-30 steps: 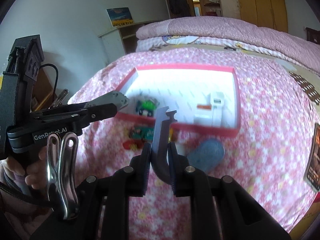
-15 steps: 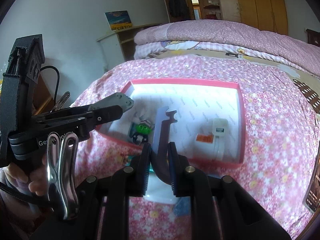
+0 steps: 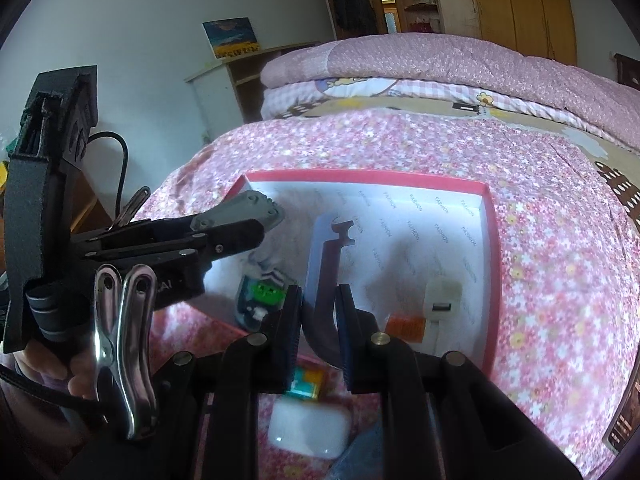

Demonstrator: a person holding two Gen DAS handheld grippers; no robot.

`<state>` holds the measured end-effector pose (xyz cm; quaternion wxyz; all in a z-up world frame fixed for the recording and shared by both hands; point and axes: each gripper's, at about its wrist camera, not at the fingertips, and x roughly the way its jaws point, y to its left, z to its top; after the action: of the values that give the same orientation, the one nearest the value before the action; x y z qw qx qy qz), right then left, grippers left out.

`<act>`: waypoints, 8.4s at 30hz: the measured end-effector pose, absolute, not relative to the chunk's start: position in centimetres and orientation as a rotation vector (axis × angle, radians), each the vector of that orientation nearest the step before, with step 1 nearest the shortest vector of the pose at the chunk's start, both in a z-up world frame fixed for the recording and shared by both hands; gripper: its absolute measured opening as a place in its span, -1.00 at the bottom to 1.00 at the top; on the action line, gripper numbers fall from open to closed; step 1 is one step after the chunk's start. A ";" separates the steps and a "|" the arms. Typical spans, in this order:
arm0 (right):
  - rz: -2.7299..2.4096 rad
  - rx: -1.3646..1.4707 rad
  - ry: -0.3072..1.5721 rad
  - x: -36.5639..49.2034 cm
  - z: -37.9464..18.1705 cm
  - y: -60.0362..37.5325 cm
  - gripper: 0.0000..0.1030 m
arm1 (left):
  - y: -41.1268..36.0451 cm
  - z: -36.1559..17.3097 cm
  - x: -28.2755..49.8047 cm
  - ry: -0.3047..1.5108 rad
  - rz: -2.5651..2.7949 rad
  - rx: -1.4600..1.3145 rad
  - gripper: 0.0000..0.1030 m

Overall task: Organize rigid objects
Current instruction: 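Carry the plate into the tray and open the left tool while the right tool releases the handle there, then lift both open tools out of the tray toward the green packet and tape dispenser, then grasp the green printed packet with the left tool while the right tool grasps the blue tape dispenser, then carry the packet into the tray and open the left tool while the right tool releases the dispenser there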

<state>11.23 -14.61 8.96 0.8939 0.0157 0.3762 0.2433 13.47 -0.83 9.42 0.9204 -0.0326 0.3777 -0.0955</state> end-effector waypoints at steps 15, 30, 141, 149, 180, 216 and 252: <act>0.493 0.033 0.832 14.6 7.3 -13.9 -0.65 | -0.6 7.0 17.9 0.819 -0.174 -0.050 -0.18; 0.464 0.041 0.844 15.1 7.1 -14.1 -0.50 | -0.4 6.6 18.6 0.848 -0.148 -0.059 -0.12; 0.396 0.142 0.862 1.1 2.1 -22.2 -0.25 | -7.4 3.3 8.3 0.928 -0.086 -0.066 0.64; 0.398 0.167 0.868 1.0 1.6 -22.8 -0.25 | -8.1 2.8 8.7 0.911 -0.025 -0.020 0.64; 0.345 0.158 0.875 2.3 2.4 -21.7 0.26 | -3.4 4.8 4.8 0.856 -0.083 -0.038 0.63; 0.268 0.205 0.834 4.7 3.7 -20.5 -0.18 | -1.5 4.6 4.2 0.834 -0.104 -0.086 0.63; 0.374 0.162 0.737 6.2 7.9 -19.0 -0.18 | -1.9 7.7 6.7 0.770 -0.134 -0.035 0.63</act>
<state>6.19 -19.04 7.91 0.9127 0.0787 0.3576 0.1815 6.75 -1.91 7.75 0.9244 -0.0169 0.3753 -0.0654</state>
